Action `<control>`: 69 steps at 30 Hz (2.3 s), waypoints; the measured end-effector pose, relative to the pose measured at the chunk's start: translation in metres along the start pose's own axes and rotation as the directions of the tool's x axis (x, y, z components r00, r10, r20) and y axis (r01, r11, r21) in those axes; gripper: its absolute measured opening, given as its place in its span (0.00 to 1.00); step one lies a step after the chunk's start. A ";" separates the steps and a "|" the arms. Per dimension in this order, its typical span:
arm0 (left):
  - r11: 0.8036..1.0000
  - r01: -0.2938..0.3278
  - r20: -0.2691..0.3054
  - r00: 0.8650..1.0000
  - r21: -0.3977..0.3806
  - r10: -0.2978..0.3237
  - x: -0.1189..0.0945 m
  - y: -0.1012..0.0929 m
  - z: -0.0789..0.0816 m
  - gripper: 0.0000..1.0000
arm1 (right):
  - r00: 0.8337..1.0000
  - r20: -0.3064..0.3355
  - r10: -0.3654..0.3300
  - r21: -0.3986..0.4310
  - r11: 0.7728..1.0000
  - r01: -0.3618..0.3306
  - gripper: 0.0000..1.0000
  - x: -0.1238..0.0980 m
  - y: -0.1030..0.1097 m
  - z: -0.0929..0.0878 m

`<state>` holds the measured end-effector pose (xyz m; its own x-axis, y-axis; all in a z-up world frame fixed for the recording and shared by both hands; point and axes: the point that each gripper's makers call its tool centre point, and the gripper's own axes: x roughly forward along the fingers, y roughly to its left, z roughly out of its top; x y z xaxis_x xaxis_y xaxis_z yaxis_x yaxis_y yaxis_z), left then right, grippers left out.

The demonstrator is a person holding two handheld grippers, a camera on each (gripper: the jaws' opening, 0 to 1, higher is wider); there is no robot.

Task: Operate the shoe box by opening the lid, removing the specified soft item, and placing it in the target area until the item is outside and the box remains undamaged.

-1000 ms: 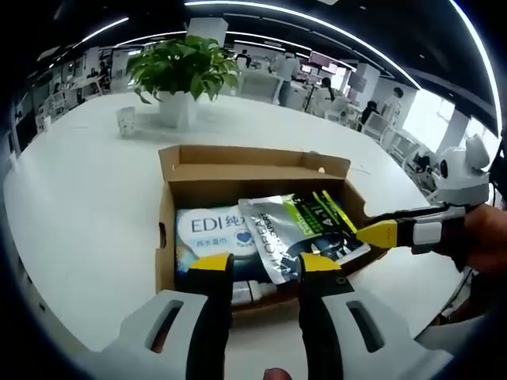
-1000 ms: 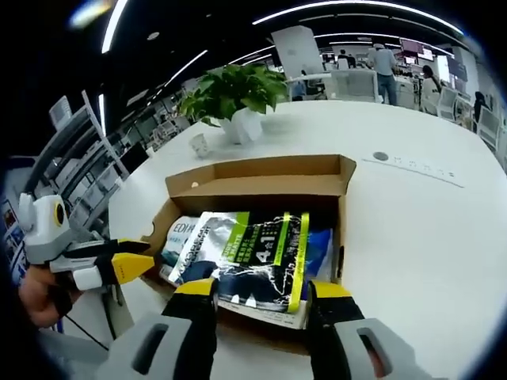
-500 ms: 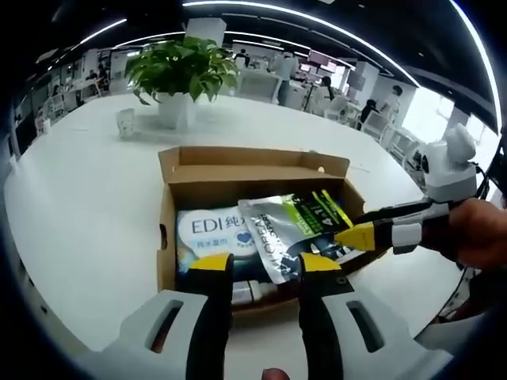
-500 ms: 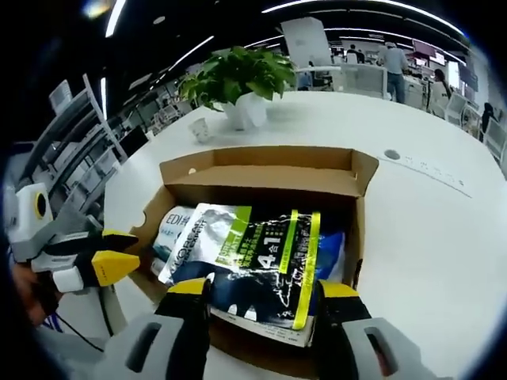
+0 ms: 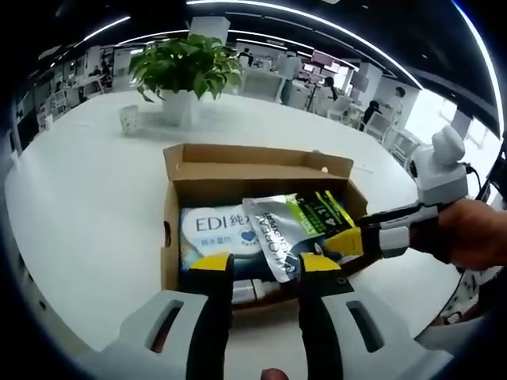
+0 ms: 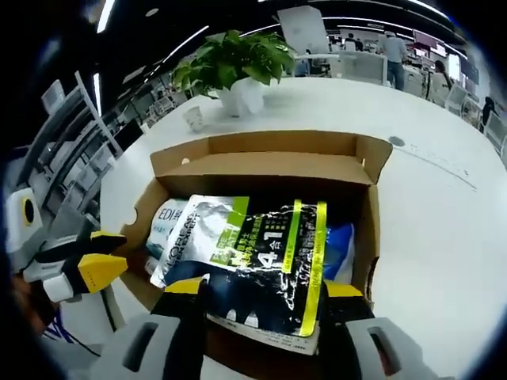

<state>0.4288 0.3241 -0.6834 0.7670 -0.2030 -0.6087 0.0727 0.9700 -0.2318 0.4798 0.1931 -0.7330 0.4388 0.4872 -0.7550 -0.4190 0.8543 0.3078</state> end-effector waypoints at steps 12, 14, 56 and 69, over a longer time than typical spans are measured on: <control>0.994 0.061 -0.064 0.996 -0.087 -0.067 0.014 -0.003 -0.012 0.29 | 1.000 0.018 -0.013 -0.009 1.000 0.014 0.35 -0.002 -0.007 0.001; 0.994 0.068 -0.084 0.994 -0.090 -0.076 0.018 -0.003 -0.015 0.28 | 1.000 0.020 -0.015 -0.014 1.000 0.016 0.33 -0.003 -0.008 0.001; 0.977 0.109 -0.150 0.979 -0.181 -0.137 0.034 0.001 -0.019 0.00 | 0.977 0.181 0.110 0.071 0.990 -0.125 0.00 -0.018 0.006 0.026; 0.976 0.130 -0.081 0.986 -0.174 -0.146 0.014 -0.001 0.000 0.00 | 0.967 0.224 0.123 0.057 0.989 -0.139 0.00 -0.039 0.015 0.025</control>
<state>0.4397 0.3198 -0.6918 0.6941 -0.3525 -0.6276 0.0599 0.8972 -0.4376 0.4757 0.1916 -0.6841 0.5511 0.6165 -0.5623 -0.4295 0.7873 0.4423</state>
